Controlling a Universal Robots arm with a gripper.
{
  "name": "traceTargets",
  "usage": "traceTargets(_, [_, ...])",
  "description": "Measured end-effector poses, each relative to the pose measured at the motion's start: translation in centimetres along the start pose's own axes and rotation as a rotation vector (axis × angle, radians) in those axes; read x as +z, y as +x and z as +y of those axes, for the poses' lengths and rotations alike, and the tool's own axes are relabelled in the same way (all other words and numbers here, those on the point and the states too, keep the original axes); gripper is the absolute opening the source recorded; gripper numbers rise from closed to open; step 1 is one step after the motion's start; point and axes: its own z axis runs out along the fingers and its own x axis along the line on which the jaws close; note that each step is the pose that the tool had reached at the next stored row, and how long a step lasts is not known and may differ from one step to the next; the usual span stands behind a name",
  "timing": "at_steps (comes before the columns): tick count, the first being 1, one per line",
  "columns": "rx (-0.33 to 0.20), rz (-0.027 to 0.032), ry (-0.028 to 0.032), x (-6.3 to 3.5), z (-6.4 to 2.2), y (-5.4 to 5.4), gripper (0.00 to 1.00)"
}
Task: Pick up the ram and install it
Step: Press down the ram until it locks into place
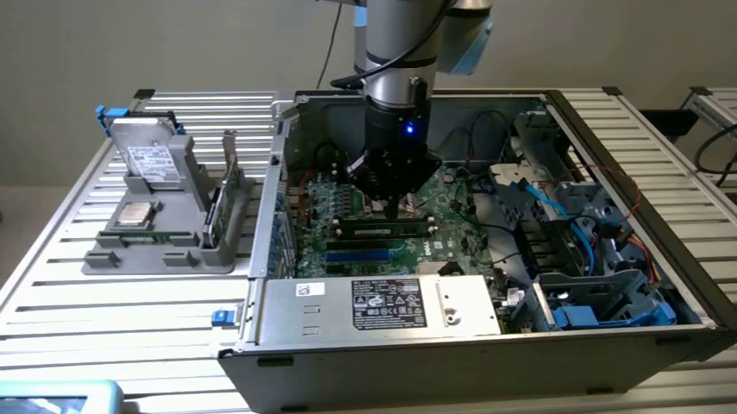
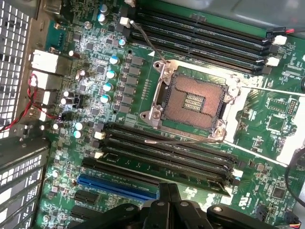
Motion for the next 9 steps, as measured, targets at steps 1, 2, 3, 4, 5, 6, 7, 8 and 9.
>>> traceTargets(1, [0.011, 0.0000, 0.0001, 0.00, 0.00, 0.00, 0.11])
traceTargets(2, [0.023, 0.0000, 0.0001, 0.00, 0.00, 0.00, 0.11])
traceTargets(3, [0.033, -0.0001, 0.0003, 0.00, 0.00, 0.00, 0.11])
traceTargets(4, [0.043, -0.0005, 0.0004, 0.00, 0.00, 0.00, 0.11])
traceTargets(5, [0.054, -0.0008, 0.0005, 0.00, 0.00, 0.00, 0.11])
traceTargets(6, [0.064, -0.0013, 0.0007, -0.01, 0.00, 0.00, 0.11])
traceTargets(7, [0.074, -0.0018, 0.0008, 0.00, 0.00, 0.00, 0.11])
traceTargets(8, [0.083, -0.0023, 0.0009, 0.00, 0.00, 0.00, 0.11])
traceTargets(9, [0.092, -0.0027, 0.0009, 0.00, 0.00, 0.00, 0.11])
